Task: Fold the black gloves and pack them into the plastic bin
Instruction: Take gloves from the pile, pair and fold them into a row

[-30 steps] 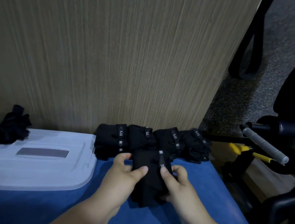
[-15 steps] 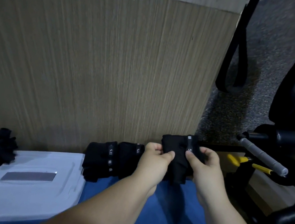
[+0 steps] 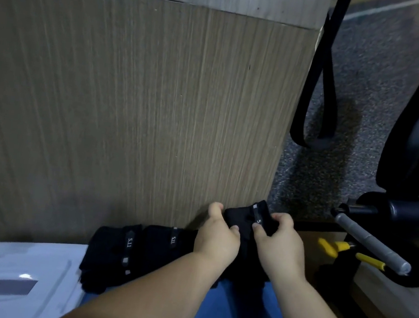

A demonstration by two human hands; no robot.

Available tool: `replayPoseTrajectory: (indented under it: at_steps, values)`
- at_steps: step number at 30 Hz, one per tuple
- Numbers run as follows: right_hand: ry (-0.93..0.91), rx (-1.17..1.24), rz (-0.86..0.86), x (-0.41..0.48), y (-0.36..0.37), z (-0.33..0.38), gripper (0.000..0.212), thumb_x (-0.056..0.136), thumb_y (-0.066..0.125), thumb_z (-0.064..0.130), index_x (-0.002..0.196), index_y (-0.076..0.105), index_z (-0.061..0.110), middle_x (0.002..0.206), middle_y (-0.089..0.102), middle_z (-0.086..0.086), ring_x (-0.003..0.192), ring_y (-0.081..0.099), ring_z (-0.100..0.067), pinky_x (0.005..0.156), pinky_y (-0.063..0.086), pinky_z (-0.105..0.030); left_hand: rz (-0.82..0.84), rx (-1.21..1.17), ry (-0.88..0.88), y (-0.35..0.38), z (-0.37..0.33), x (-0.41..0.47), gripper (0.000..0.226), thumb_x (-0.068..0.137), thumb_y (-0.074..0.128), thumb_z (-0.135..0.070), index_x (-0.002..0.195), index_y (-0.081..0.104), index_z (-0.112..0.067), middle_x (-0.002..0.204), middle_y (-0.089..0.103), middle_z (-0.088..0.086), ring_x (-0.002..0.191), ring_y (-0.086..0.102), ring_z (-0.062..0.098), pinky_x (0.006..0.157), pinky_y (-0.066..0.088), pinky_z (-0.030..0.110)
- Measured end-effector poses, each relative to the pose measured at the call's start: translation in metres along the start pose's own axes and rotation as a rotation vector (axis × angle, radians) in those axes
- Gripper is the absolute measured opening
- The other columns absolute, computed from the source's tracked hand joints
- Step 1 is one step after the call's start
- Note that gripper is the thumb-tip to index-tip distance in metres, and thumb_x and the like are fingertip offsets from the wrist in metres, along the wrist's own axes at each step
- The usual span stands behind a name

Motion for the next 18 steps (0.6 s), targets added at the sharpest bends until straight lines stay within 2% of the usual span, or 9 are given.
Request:
replayPoseTrajectory:
  at_steps: [3,7,10,12,15,18]
  values:
    - [-0.002,-0.157,0.013,0.003,0.009,-0.011,0.039,0.089,0.060,0.039,0.121,0.049,0.020,0.106,0.068,-0.011,0.101,0.061,-0.032,0.078,0.046,-0.035,0.002,0.175,0.017,0.004,0.007,0.004,0.040,0.094,0.050,-0.032,0.131,0.033,-0.028,0.111,0.064,0.005,0.106,0.058,0.026,0.091,0.046,0.037]
    - [-0.041,-0.366,-0.038,0.006,0.014,-0.021,0.043,0.088,0.053,0.050,0.124,0.051,0.025,0.122,0.058,-0.002,0.119,0.044,-0.026,0.095,0.037,-0.040,-0.013,0.376,0.122,0.009,0.002,0.003,0.037,0.096,0.047,-0.033,0.132,0.039,-0.030,0.119,0.059,-0.001,0.119,0.047,0.022,0.100,0.033,0.037]
    - [-0.119,-0.204,-0.019,0.006,0.022,-0.027,0.047,0.091,0.053,0.043,0.134,0.044,0.028,0.135,0.048,0.002,0.128,0.037,-0.022,0.103,0.035,-0.043,-0.088,0.430,0.206,0.006,-0.001,-0.001,0.038,0.095,0.049,-0.033,0.132,0.042,-0.033,0.127,0.045,-0.005,0.123,0.035,0.018,0.105,0.027,0.034]
    - [-0.209,-0.114,0.002,0.004,0.029,-0.025,0.044,0.093,0.054,0.036,0.135,0.046,0.029,0.137,0.047,0.004,0.129,0.040,-0.021,0.105,0.036,-0.043,-0.102,0.429,0.296,0.008,-0.007,-0.005,0.038,0.095,0.049,-0.029,0.132,0.044,-0.034,0.129,0.040,-0.008,0.124,0.032,0.015,0.106,0.024,0.032]
    - [-0.242,-0.087,0.003,0.005,0.034,-0.028,0.038,0.095,0.054,0.032,0.132,0.055,0.027,0.140,0.047,0.004,0.129,0.043,-0.018,0.108,0.036,-0.038,-0.052,0.427,0.397,0.016,-0.011,-0.007,0.038,0.098,0.044,-0.023,0.134,0.048,-0.034,0.137,0.039,-0.013,0.130,0.027,0.009,0.109,0.021,0.029]
    - [-0.204,-0.121,0.044,0.010,0.042,-0.037,0.040,0.096,0.050,0.037,0.134,0.055,0.024,0.144,0.046,0.002,0.132,0.041,-0.016,0.111,0.032,-0.032,0.044,0.500,0.368,0.027,-0.001,-0.004,0.039,0.103,0.033,-0.031,0.140,0.045,-0.032,0.149,0.033,-0.013,0.140,0.020,0.009,0.113,0.016,0.029]
Point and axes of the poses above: each hand's wrist, its own x-axis towards the middle knuckle, its own y-axis out of the palm, z = x × y, the point moved 10 cm from there along x, towards the middle knuckle
